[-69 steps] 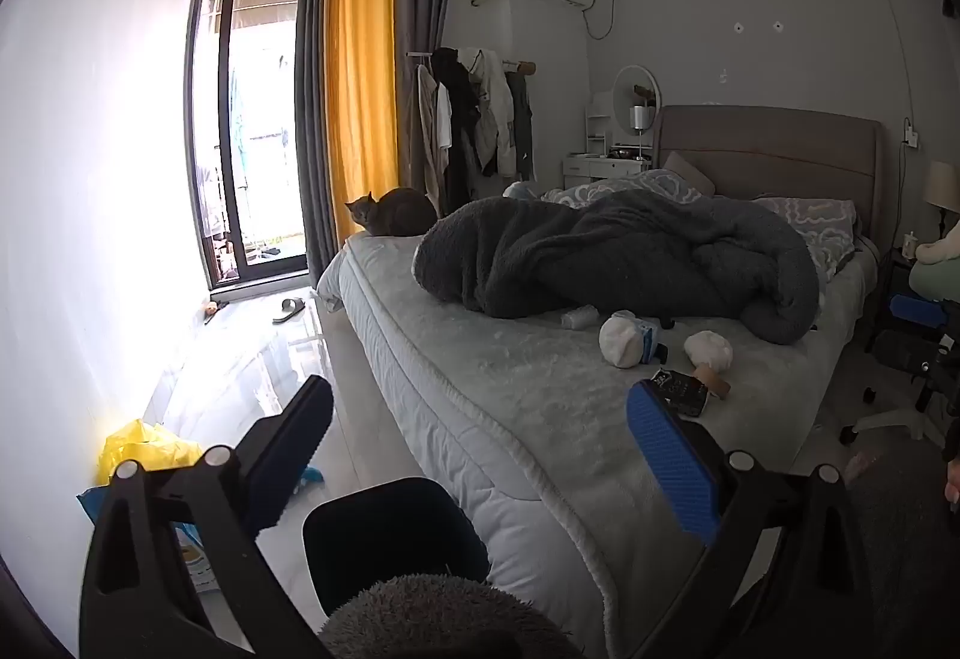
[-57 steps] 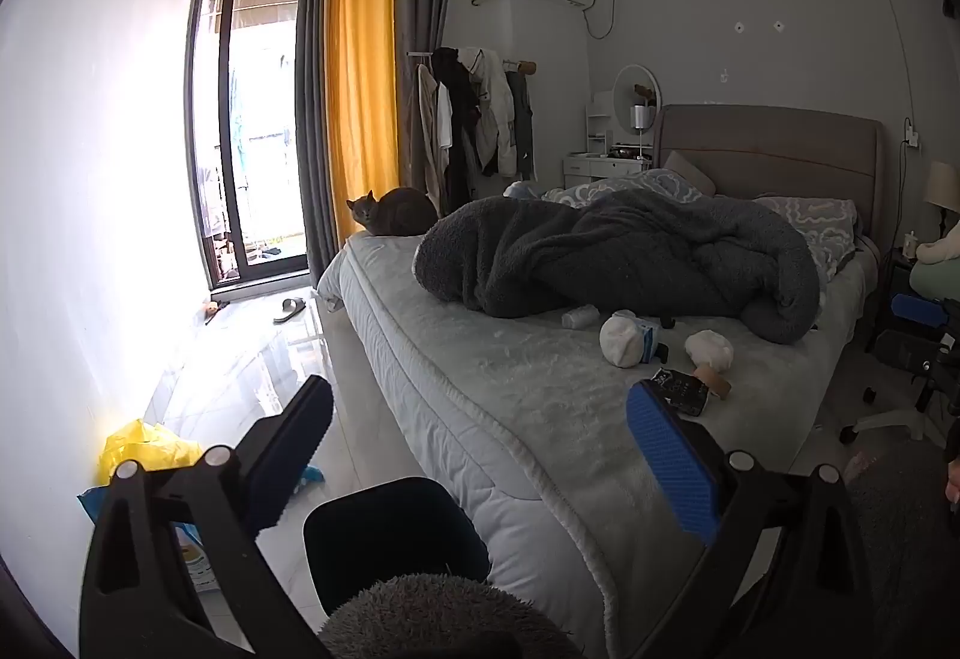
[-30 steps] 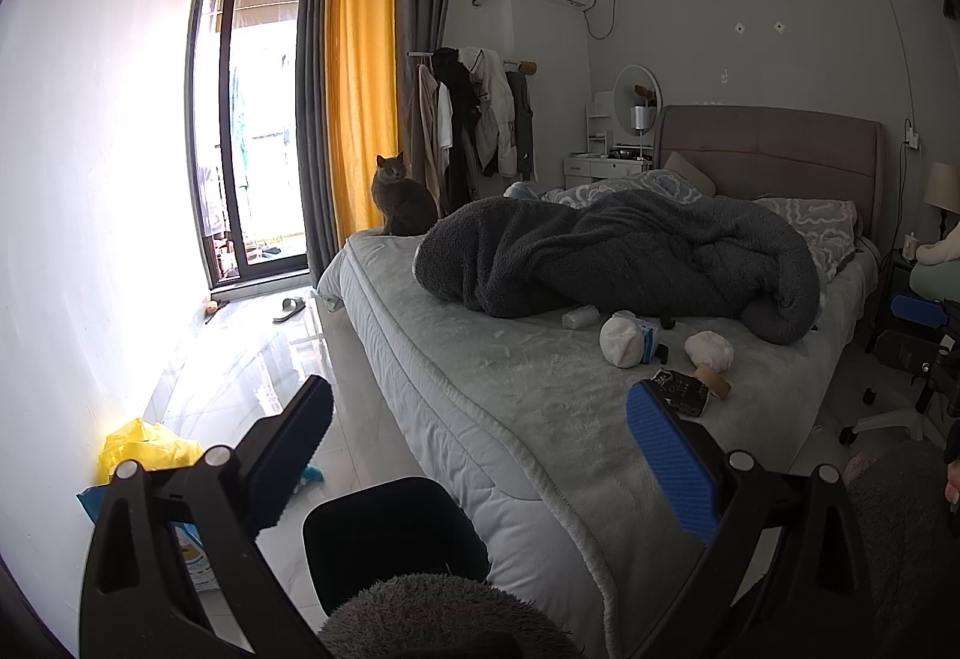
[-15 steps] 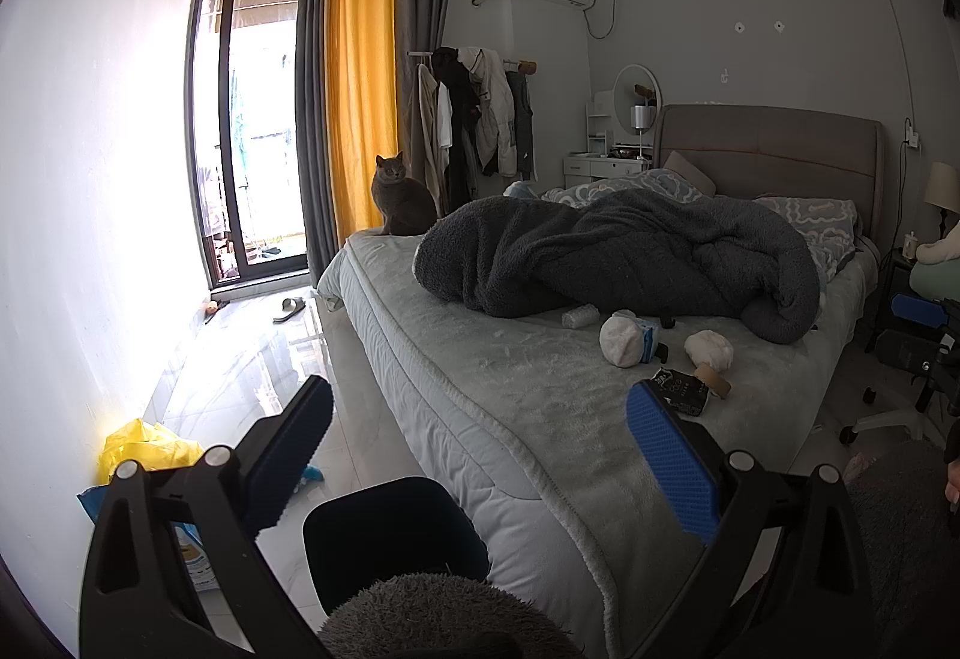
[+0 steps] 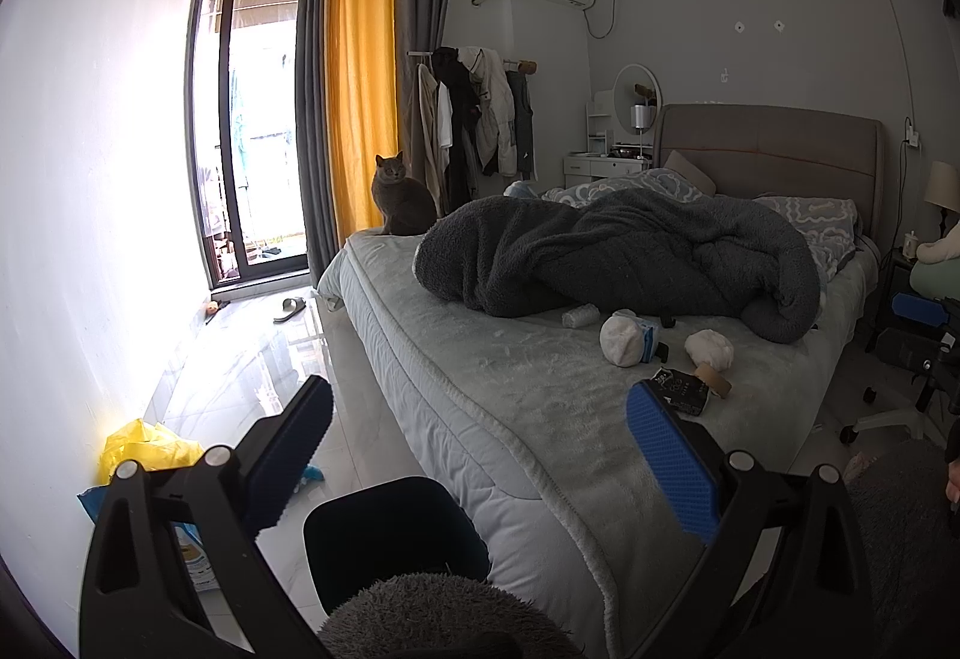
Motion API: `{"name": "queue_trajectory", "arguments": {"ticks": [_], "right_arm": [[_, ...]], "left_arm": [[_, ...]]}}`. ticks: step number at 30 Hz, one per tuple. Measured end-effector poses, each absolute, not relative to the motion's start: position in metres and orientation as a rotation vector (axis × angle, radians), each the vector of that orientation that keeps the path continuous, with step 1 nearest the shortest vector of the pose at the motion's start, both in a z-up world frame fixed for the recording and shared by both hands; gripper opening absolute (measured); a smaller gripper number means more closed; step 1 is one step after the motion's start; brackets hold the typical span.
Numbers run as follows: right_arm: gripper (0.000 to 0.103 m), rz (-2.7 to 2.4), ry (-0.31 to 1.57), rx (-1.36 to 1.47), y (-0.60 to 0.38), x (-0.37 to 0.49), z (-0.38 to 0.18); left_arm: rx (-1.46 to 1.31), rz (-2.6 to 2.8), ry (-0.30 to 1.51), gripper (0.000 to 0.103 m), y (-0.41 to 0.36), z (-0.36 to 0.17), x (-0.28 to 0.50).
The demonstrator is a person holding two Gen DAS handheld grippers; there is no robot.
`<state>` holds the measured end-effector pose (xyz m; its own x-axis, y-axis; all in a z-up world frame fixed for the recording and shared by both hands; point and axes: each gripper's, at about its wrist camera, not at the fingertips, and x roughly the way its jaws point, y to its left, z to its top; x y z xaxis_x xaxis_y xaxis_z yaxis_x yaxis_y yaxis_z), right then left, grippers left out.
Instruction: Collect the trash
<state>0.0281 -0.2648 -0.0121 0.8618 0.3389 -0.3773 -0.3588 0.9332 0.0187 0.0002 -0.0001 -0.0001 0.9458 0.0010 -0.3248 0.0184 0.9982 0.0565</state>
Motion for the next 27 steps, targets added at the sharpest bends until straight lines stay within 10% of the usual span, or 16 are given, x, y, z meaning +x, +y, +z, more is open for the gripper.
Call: {"name": "queue_trajectory", "arguments": {"ticks": [27], "right_arm": [[0.100,0.367,0.384,-0.054,-0.2639,0.0278,-0.0133]], "left_arm": [[0.057,0.007,0.332,0.100,0.0006,0.0014,-0.0028]]}}
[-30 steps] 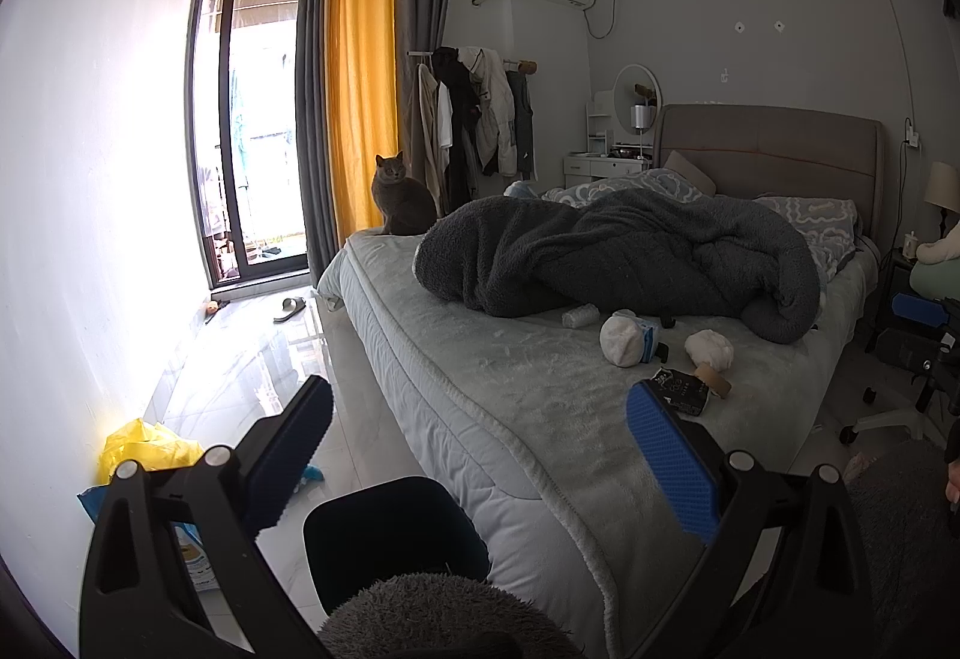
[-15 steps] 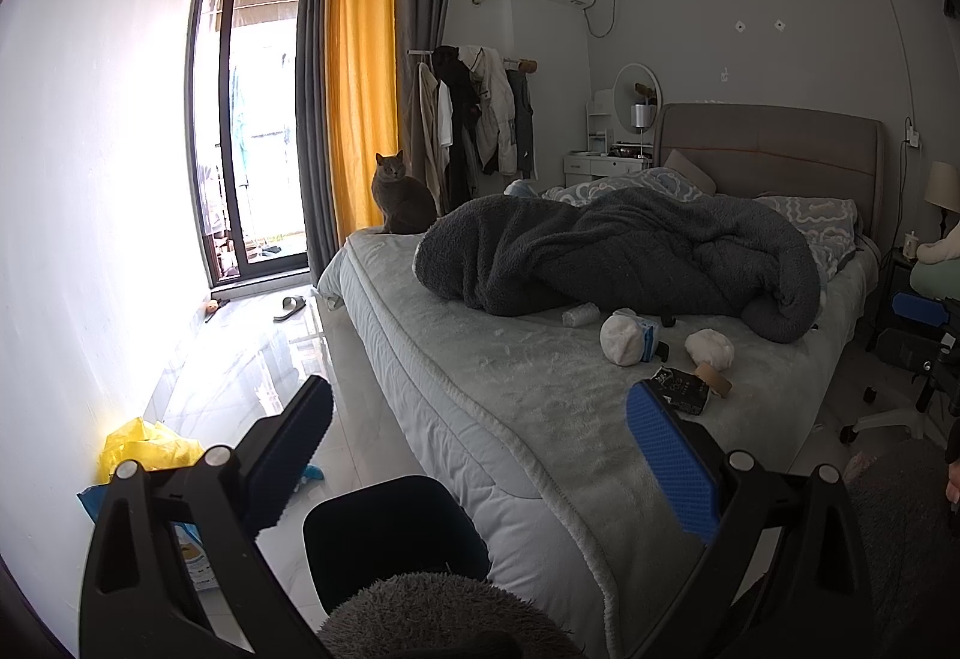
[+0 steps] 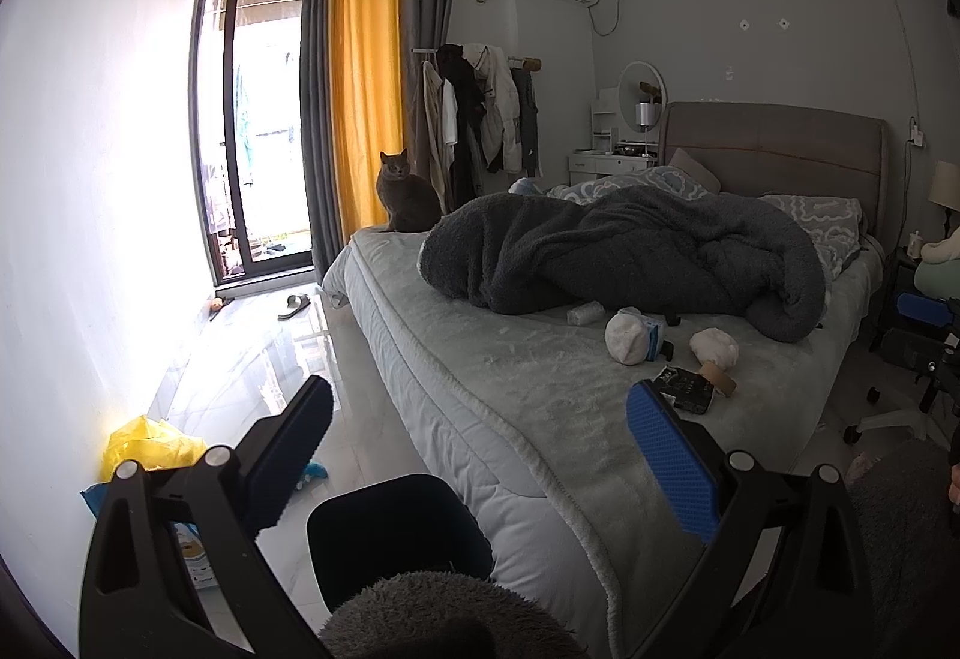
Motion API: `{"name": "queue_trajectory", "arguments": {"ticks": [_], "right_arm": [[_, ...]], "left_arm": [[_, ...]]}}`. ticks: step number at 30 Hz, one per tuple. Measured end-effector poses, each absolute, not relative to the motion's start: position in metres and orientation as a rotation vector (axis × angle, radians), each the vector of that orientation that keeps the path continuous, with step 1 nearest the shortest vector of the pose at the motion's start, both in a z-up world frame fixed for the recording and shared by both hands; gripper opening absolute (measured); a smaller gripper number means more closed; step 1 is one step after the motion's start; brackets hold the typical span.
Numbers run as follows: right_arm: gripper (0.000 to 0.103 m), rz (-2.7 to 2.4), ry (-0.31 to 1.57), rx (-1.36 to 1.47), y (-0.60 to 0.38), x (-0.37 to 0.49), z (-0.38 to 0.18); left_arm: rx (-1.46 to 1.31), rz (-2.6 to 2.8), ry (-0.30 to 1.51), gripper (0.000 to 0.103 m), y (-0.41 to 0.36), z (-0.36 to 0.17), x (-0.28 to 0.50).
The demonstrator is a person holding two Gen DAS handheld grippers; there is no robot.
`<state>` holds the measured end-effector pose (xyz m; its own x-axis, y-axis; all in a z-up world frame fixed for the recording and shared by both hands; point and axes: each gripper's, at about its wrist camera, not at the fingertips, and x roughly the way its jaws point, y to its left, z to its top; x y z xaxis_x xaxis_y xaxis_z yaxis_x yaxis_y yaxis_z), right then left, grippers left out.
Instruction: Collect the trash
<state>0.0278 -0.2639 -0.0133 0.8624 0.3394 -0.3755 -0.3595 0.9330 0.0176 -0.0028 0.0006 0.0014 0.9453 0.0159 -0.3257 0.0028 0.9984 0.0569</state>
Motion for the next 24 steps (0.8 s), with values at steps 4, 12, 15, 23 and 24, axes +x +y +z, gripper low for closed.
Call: {"name": "queue_trajectory", "arguments": {"ticks": [4,12,15,23,24], "right_arm": [[0.100,0.367,0.383,-0.053,-0.264,0.027,-0.014],[0.100,0.327,0.435,-0.023,-0.273,0.036,-0.013],[0.100,0.314,0.465,-0.002,-0.282,0.042,-0.013],[0.100,0.361,0.539,0.077,-0.282,0.068,-0.021],[0.100,0.375,0.553,0.087,-0.282,0.077,-0.024]], "left_arm": [[0.042,-0.007,0.351,0.100,0.003,-0.008,0.005],[0.029,0.010,0.386,0.100,0.009,-0.003,0.006],[0.044,-0.011,0.426,0.100,0.007,-0.003,0.012],[0.044,-0.124,0.447,0.099,0.001,-0.002,0.026],[0.060,-0.135,0.448,0.099,-0.002,-0.003,0.029]]}}
